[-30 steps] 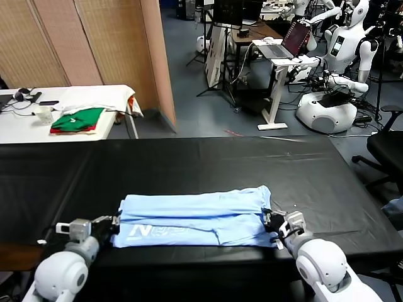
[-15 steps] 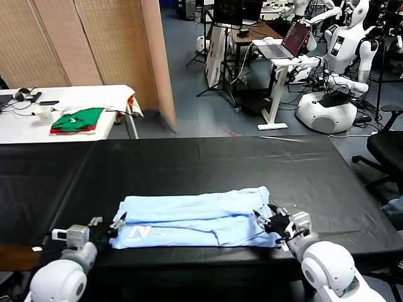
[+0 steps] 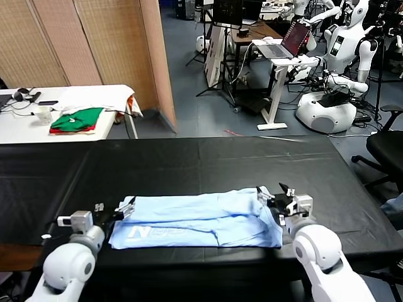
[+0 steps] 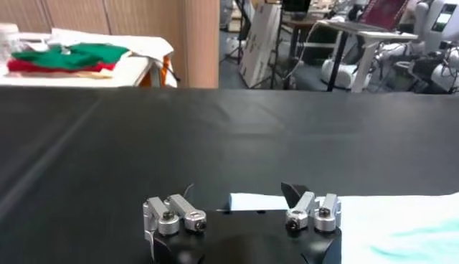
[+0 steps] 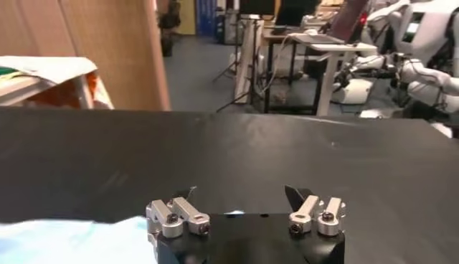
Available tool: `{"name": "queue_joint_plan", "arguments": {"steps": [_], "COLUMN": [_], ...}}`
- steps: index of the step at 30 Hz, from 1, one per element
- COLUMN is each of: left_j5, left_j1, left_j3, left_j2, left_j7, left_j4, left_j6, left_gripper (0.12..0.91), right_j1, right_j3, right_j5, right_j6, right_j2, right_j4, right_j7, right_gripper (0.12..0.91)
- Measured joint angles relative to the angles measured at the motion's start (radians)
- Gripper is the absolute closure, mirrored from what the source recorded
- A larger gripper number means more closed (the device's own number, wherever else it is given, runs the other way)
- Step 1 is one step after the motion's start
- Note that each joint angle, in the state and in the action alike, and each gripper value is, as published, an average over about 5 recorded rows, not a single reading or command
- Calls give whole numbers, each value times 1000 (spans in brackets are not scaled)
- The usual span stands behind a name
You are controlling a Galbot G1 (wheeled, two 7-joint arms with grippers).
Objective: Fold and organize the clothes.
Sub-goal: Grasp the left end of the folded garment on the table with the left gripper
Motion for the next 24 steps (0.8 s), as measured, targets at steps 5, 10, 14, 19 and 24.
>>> {"name": "queue_joint_plan", "arguments": {"steps": [5,10,14,19,24], "left_j5": [-16,-15,-11,0,49], "left_j1": [-14,-30,-28,-22,-30], "left_j3": [8,21,23,24,26], "left_j2": [-4,-10,-13,-15,-21], "left_j7": [8,10,10,10,14], "left_j4": [32,54,60,62,74], "left_j6": [3,3,2,0,-22], "left_gripper": [130,272,527,813,882], "right_j1": [-6,-6,-6,-7,-18], "right_j3": [-5,-8,-9,-11,-11], "right_j5": [-7,-16,-23,-28,-31], "right_j6": [7,27,48,80,116], "right_j2": [23,46,66,89,110], "right_j4": [-32,-64,-89,-108,-102], "right_j7": [-2,-7,-14,-5,34], "right_gripper": [215,288,474,767,858]}}
